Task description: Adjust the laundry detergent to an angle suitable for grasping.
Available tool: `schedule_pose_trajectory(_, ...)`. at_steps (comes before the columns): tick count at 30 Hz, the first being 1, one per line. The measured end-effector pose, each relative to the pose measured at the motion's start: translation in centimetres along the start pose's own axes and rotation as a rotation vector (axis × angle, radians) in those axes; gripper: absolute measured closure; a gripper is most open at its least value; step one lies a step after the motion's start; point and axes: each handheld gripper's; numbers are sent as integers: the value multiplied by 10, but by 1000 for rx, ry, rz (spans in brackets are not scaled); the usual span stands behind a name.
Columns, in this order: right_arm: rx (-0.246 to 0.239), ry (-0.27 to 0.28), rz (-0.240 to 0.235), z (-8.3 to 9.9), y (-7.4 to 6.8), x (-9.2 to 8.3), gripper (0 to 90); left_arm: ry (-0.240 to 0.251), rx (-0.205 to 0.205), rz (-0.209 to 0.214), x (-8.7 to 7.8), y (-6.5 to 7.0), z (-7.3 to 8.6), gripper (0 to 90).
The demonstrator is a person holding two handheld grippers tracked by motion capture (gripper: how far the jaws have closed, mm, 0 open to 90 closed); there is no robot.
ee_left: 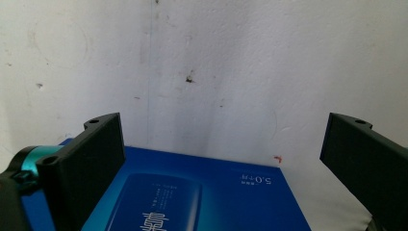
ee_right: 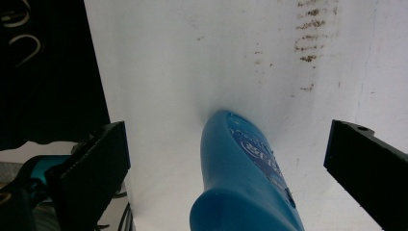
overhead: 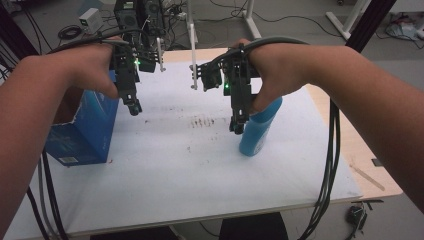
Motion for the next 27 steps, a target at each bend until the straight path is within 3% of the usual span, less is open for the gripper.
schedule_pose_trajectory(27, -30, 23, 29, 2, -5, -6, 13, 0, -26, 7, -2, 3, 4, 18)
Point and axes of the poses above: each handheld gripper's, and its own axes: x roughly forward along the jaws, z roughly out of its underside, y roughly to its right, and after that the axes turned 13 degrees about -y, right-handed
